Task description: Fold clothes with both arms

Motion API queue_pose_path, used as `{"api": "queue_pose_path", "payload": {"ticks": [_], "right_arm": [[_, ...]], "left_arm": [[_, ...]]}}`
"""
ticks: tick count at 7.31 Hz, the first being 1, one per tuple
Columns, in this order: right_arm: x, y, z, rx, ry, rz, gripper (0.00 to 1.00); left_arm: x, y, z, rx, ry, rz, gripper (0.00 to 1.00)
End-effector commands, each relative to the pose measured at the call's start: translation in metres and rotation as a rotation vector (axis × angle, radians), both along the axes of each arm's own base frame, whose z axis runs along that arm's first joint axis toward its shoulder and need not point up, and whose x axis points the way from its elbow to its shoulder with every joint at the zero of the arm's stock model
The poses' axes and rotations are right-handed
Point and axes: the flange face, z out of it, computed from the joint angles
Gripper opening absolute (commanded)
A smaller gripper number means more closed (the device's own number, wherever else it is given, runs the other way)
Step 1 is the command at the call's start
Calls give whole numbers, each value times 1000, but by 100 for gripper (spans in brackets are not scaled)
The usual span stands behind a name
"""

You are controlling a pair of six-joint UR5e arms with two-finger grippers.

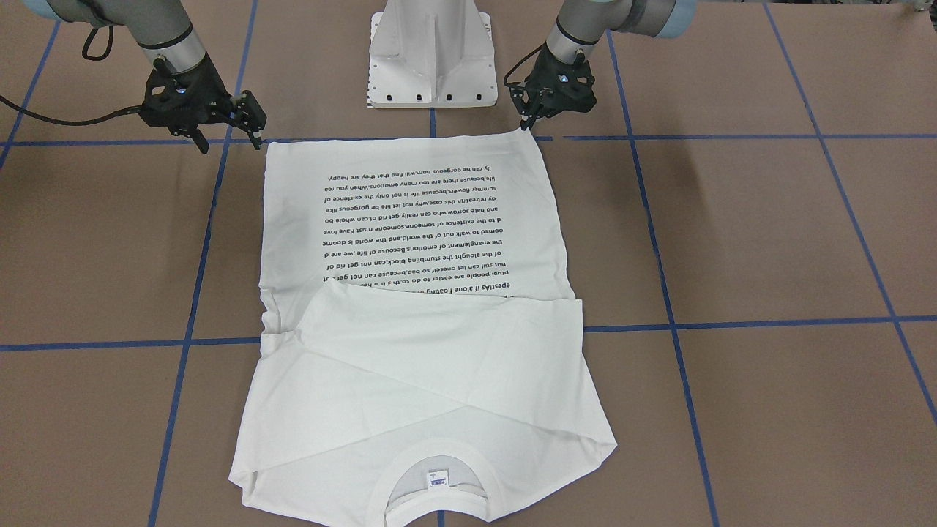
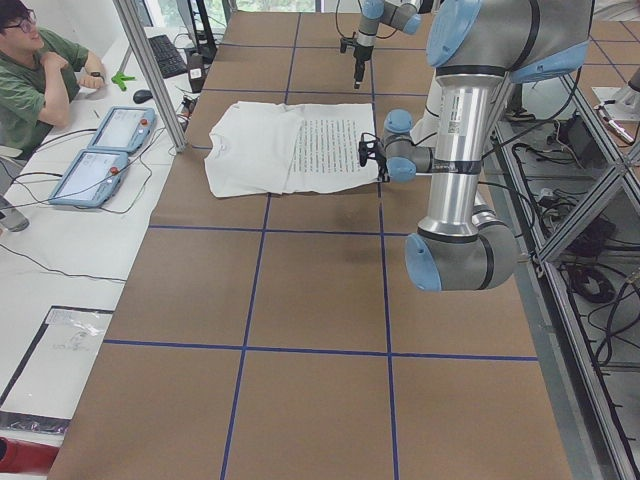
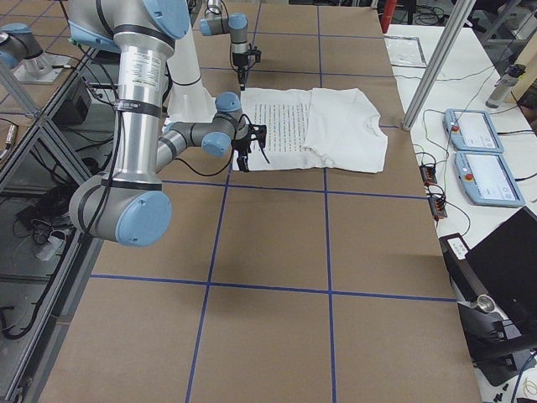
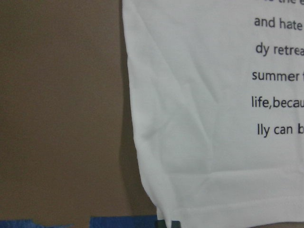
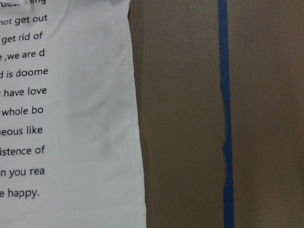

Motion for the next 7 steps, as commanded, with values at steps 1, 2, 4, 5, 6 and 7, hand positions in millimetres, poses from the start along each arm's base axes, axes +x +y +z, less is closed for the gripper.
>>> {"api": "queue_pose_path", "payload": {"ticks": [1,2,4,5,6,7], "right_arm": [[4,19,8,-23,-64,2,100],[-17,38,5,-33,-71,45,100],[-49,59,1,-9,-87,105,92],[-68,58,2,11,-89,120,88],[-75,64,7,27,-77,121,81],[-74,63,9,27,-72,122,72]], "left_arm": [[-15,0,-21,5,48,-7,0],[-15,0,-23,7,52,-10,0],[-17,-1,-25,9,57,-16,0],[-19,-1,-28,8,64,-19,0],[-19,0,-29,-20,70,-32,0],[-20,0,-31,-21,73,-33,0]]}}
